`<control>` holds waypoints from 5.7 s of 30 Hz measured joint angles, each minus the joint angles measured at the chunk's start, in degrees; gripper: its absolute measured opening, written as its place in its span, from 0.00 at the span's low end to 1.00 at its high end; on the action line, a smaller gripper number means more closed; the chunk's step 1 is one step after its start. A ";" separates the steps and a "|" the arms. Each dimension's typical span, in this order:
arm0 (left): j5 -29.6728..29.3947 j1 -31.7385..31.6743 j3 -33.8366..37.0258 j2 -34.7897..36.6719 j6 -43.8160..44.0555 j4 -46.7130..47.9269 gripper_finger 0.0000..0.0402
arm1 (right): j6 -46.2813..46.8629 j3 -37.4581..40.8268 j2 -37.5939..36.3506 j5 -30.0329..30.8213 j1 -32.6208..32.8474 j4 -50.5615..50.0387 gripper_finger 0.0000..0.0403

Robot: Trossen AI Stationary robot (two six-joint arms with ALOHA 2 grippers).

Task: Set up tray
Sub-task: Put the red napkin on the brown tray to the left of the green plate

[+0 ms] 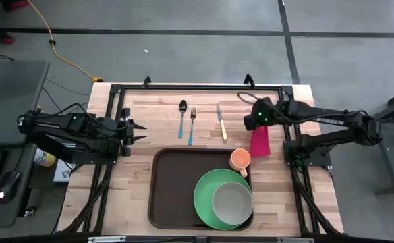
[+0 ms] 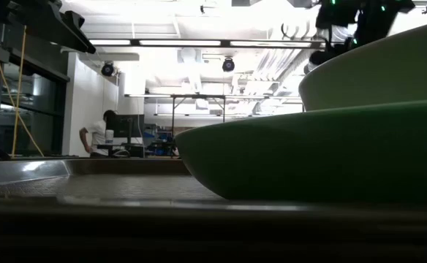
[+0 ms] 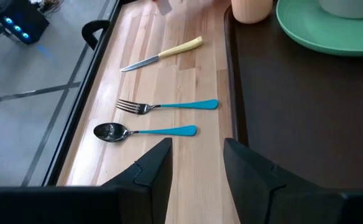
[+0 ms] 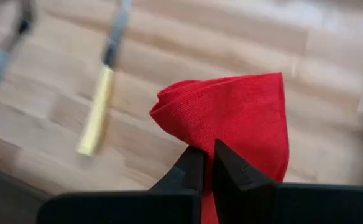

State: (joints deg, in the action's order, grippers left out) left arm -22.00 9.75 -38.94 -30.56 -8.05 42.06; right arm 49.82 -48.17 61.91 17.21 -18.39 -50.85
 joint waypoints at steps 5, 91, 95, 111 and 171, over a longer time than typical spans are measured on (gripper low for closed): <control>0.03 -0.01 0.00 0.01 0.84 -0.88 0.43 | -6.94 -8.15 -0.02 0.25 0.02 -0.23 0.00; -1.10 0.01 0.07 0.01 9.89 -2.17 0.43 | 41.74 -86.83 74.24 8.63 44.04 -4.83 0.00; -1.00 0.01 0.07 -0.01 9.90 -0.70 0.43 | 42.96 -85.77 74.54 4.66 43.22 -9.36 0.00; -0.93 -0.01 0.07 0.01 9.90 0.15 0.43 | 32.30 -74.55 74.65 -0.95 35.96 5.73 0.00; -0.93 -0.01 0.04 -0.01 9.88 1.16 0.43 | 24.04 -63.40 68.70 -10.30 31.69 18.01 0.00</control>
State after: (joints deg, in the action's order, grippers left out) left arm -22.94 9.74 -38.89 -30.57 1.82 43.22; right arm 73.86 -111.57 130.61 6.91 13.30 -32.84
